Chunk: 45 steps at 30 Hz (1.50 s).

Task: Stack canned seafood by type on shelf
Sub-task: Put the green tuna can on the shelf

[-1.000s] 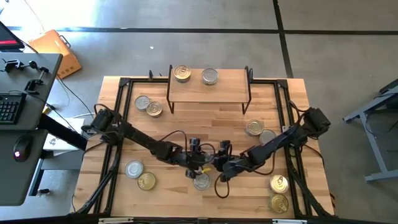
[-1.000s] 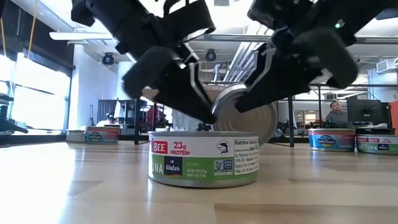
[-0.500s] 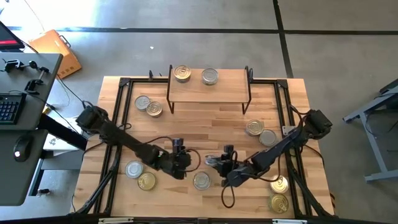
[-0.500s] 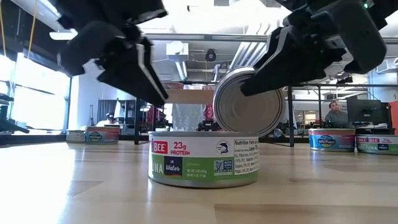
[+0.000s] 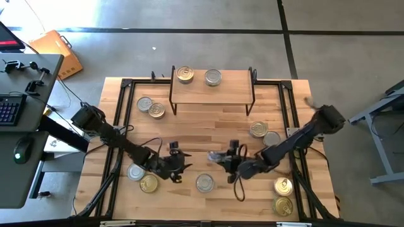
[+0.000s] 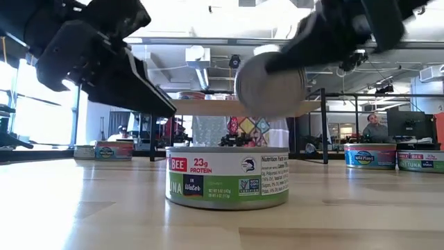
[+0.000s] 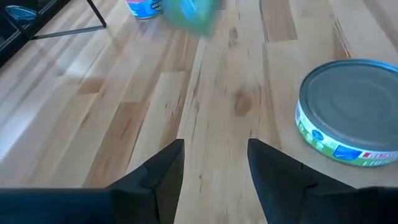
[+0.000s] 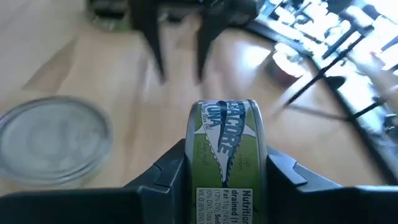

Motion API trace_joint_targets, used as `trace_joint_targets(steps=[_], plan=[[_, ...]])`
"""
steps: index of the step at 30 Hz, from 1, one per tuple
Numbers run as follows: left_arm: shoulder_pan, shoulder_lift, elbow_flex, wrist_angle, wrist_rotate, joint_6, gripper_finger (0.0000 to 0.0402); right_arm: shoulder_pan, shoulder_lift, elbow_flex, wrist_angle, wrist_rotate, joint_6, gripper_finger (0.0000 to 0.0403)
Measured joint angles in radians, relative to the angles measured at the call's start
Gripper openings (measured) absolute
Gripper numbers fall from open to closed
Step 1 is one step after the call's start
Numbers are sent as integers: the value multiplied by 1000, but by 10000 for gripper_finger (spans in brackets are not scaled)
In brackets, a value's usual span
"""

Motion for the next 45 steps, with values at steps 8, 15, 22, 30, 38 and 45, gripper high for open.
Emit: trace_joint_targets(steps=[8, 15, 22, 30, 38, 45], plan=[[3, 0, -48, 96, -19, 20, 167, -197, -247, 133, -391, 76, -228, 120], [4, 0, -49, 133, -46, 54, 167, -513, -213, 247, -568, -43, -477, 120], [4, 0, -49, 138, -48, 54, 167, -712, -141, 247, -583, -109, -581, 120], [9, 1, -49, 138, -48, 53, 167, -789, -125, 249, -588, -151, -575, 181], [14, 1, -49, 137, -48, 53, 168, -804, -125, 263, -610, -170, -573, 247], [15, 1, -49, 137, -48, 53, 168, -851, -125, 374, -721, -306, -390, 212]])
